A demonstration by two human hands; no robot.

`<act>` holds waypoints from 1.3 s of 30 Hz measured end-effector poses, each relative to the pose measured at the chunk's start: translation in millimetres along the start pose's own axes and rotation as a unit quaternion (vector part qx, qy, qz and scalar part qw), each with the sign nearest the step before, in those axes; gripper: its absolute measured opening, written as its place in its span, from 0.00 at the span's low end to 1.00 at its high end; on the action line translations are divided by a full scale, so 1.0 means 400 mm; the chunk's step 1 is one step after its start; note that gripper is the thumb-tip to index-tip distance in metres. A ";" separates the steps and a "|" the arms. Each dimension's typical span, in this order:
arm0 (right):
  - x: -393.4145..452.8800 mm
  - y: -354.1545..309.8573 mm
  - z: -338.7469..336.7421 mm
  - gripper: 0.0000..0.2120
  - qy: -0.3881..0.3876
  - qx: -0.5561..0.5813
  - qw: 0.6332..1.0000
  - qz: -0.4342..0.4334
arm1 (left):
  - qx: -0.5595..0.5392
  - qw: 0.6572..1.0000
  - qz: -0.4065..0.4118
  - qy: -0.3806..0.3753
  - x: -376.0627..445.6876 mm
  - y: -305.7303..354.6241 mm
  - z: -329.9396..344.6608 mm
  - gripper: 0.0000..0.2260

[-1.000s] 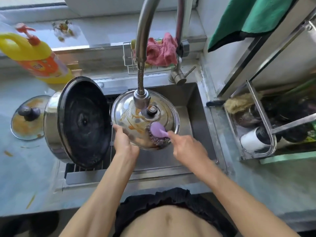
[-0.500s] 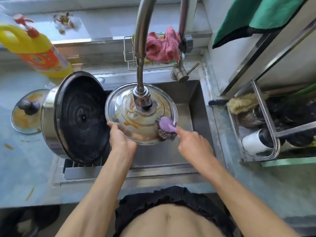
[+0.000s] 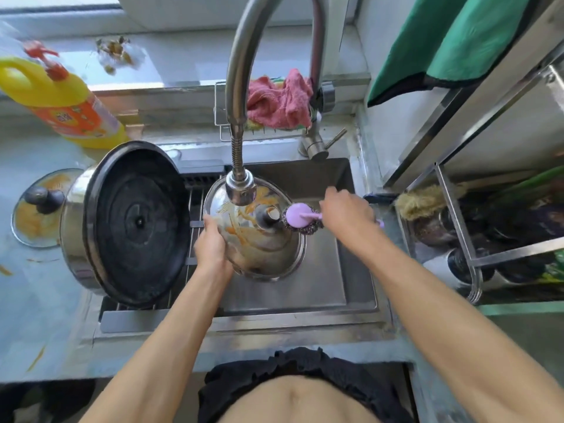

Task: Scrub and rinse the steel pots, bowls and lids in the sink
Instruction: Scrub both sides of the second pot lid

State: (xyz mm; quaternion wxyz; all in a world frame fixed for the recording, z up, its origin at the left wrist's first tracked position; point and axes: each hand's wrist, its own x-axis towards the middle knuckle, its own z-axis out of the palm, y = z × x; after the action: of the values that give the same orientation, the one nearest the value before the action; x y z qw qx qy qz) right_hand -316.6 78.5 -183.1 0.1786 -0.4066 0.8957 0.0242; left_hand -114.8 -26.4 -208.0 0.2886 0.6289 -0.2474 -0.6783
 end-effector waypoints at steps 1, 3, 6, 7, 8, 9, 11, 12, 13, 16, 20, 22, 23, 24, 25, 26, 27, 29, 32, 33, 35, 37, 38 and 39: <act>0.021 -0.009 -0.017 0.15 0.011 -0.003 1.000 0.005 | 0.006 1.000 0.004 -0.004 0.002 0.009 0.008 0.20; 0.063 -0.028 -0.046 0.28 0.027 -0.027 0.999 -0.006 | 0.023 1.000 0.013 -0.003 0.007 0.024 0.027 0.18; 0.119 -0.048 -0.083 0.47 0.034 -0.070 0.997 -0.016 | 0.040 0.999 0.017 0.002 0.015 0.034 0.043 0.14; 0.140 -0.051 -0.090 0.48 0.030 -0.073 0.997 -0.010 | 0.043 0.999 0.015 0.006 0.017 0.033 0.045 0.14; 0.162 -0.051 -0.090 0.46 0.025 -0.077 0.997 -0.001 | 0.045 0.999 0.013 0.008 0.018 0.029 0.046 0.15; 0.182 -0.052 -0.093 0.43 0.020 -0.083 0.996 0.008 | 0.046 0.999 0.010 0.009 0.016 0.028 0.047 0.15; 0.219 -0.052 -0.097 0.35 0.012 -0.094 0.995 0.030 | 0.051 0.999 0.009 0.011 0.014 0.024 0.049 0.15; 0.237 -0.052 -0.100 0.31 0.006 -0.099 0.994 0.037 | 0.053 0.999 0.007 0.011 0.013 0.024 0.051 0.15; 0.247 -0.055 -0.104 0.27 -0.003 -0.103 0.994 0.036 | 0.055 0.998 0.001 0.011 0.011 0.023 0.052 0.16; 0.272 -0.054 -0.106 0.15 -0.019 -0.136 0.991 -0.004 | 0.049 0.999 -0.011 0.015 0.012 0.022 0.054 0.19; 0.294 -0.042 -0.098 0.12 0.000 -0.170 0.985 -0.038 | 0.048 0.998 -0.015 0.028 0.012 0.029 0.058 0.19; 0.298 -0.043 -0.093 0.12 0.002 -0.162 0.986 -0.038 | 0.038 0.999 -0.024 0.024 0.013 0.028 0.056 0.18; 0.299 -0.043 -0.091 0.13 0.000 -0.154 0.988 -0.033 | 0.034 0.999 -0.028 0.024 0.013 0.027 0.056 0.18; 0.299 -0.042 -0.088 0.13 0.000 -0.143 0.989 -0.029 | 0.028 0.999 -0.030 0.024 0.012 0.027 0.056 0.18; 0.296 -0.041 -0.085 0.13 0.002 -0.132 0.991 -0.025 | 0.024 0.999 -0.033 0.023 0.011 0.025 0.057 0.18; 0.292 -0.041 -0.084 0.13 0.006 -0.122 0.992 -0.021 | 0.019 0.999 -0.035 0.024 0.008 0.023 0.058 0.17; 0.288 -0.042 -0.086 0.14 0.008 -0.113 0.993 -0.017 | 0.015 0.999 -0.037 0.023 0.004 0.023 0.059 0.17; 0.285 -0.044 -0.087 0.14 0.004 -0.102 0.995 -0.007 | 0.010 0.999 -0.039 0.030 -0.002 0.022 0.060 0.16; 0.283 -0.050 -0.088 0.14 -0.006 -0.101 0.995 0.003 | 0.006 0.998 -0.045 0.036 -0.005 0.021 0.055 0.16; 0.284 -0.050 -0.086 0.14 -0.006 -0.100 0.995 0.008 | 0.003 0.998 -0.047 0.035 -0.007 0.022 0.053 0.16; 0.282 -0.050 -0.081 0.14 0.002 -0.099 0.995 0.005 | -0.006 0.998 -0.050 0.032 -0.013 0.022 0.051 0.16; 0.284 -0.048 -0.076 0.14 0.004 -0.089 0.996 0.006 | -0.022 0.998 -0.052 0.033 -0.016 0.021 0.047 0.16; 0.281 -0.048 -0.075 0.13 0.003 -0.082 0.997 0.011 | -0.028 0.998 -0.052 0.033 -0.020 0.023 0.045 0.16; 0.280 -0.049 -0.075 0.13 0.006 -0.075 0.997 0.014 | -0.032 0.997 -0.055 0.033 -0.020 0.024 0.043 0.16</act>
State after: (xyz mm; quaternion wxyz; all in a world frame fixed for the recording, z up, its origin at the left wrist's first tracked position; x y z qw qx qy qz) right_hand -379.0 -20.9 -191.2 0.1417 -0.4066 0.8979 0.0913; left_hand -130.7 -28.0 -194.0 0.2791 0.6536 -0.1813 -0.6797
